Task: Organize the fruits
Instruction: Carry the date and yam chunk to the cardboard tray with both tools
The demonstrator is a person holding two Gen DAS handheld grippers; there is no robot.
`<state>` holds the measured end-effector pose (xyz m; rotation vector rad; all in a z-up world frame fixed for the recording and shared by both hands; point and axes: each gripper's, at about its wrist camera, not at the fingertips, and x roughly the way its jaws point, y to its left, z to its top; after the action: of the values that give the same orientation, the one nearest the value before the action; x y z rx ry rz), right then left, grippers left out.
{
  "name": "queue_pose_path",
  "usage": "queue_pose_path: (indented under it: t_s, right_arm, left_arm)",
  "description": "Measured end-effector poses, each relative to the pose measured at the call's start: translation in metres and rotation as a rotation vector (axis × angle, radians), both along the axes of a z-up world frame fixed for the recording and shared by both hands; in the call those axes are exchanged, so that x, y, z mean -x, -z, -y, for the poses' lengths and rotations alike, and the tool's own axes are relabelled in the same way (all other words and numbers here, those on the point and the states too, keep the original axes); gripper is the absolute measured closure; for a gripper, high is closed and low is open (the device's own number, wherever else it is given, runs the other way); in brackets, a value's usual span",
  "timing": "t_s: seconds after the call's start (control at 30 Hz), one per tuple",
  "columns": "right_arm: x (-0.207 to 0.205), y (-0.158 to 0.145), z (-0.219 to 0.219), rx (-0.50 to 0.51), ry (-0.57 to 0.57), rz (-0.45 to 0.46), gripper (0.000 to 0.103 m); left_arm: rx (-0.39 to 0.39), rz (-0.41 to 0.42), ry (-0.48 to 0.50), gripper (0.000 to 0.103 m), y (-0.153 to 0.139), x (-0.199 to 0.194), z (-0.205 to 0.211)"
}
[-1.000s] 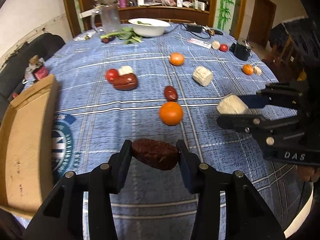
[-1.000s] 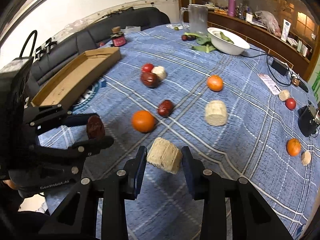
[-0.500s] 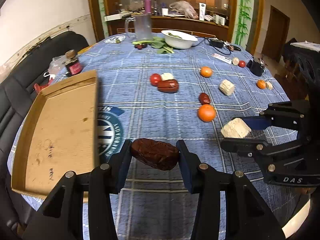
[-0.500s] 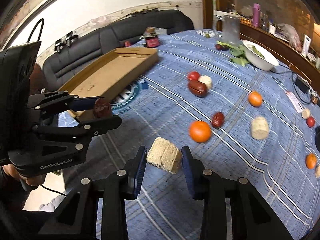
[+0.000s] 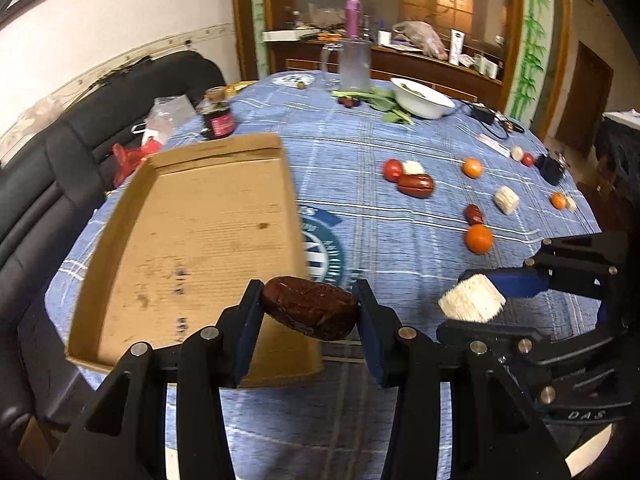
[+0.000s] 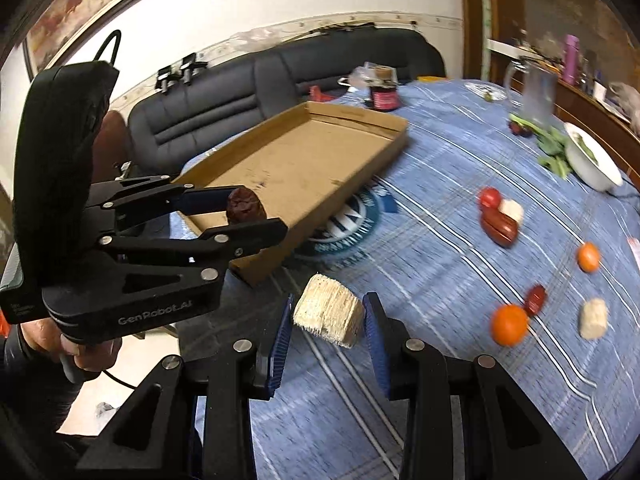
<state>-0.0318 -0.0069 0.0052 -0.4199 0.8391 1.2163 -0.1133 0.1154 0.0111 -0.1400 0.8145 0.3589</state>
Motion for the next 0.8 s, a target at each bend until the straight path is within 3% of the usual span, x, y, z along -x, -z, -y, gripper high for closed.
queue_pose_path:
  t_s: [0.43,0.8]
  right_arm:
    - [0.016,-0.006,-0.058,-0.015,-0.08,-0.008,0.067]
    - [0.023,0.02,-0.125,0.048,-0.142,-0.012,0.067]
  left_arm:
    - [0.012,0.008,-0.115,0.06,-0.001,0.019,-0.055]
    - [0.049,-0.038,-0.194,0.06,0.017,0.024,-0.109]
